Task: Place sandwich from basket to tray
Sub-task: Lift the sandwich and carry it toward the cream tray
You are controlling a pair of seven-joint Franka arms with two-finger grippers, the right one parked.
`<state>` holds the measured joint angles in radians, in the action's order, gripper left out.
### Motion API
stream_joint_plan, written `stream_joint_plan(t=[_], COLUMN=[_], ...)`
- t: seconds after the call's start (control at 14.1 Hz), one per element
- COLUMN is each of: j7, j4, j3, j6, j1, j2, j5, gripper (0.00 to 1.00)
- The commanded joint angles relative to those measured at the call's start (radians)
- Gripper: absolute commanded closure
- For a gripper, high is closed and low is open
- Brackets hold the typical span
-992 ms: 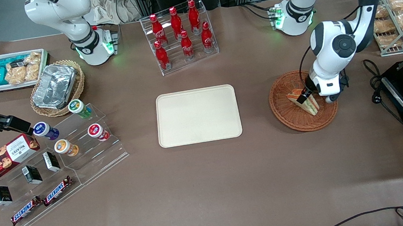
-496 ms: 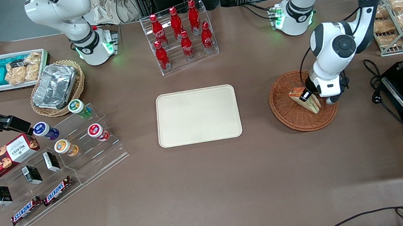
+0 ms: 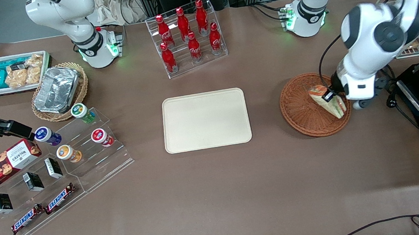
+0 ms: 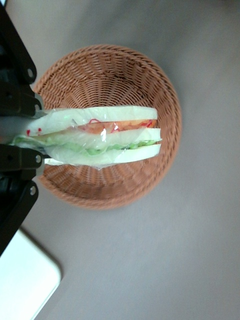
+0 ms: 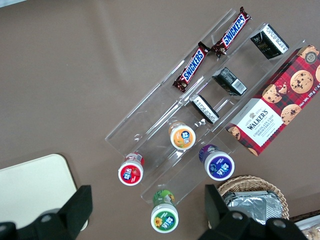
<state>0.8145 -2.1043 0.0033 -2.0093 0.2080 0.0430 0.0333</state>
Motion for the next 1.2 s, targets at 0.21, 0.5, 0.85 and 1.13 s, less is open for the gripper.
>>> stream_joint_plan(t=[0.21, 0.5, 0.85, 1.13], j7=[-0.256, -0.255, -0.204, -0.115], j4=[0.099, 0.098, 0.072, 0.067], j3=[-0.115, -0.270, -0.358, -0.358], j6=[0.073, 0.069, -0.029, -0.199], j1=[0.007, 0.007, 0.094, 0.188], j2=[0.037, 0.032, -0.026, -0.170], j5=[-0.001, -0.007, -0.044, -0.111], gripper=[1.00, 1.00, 1.00, 1.00])
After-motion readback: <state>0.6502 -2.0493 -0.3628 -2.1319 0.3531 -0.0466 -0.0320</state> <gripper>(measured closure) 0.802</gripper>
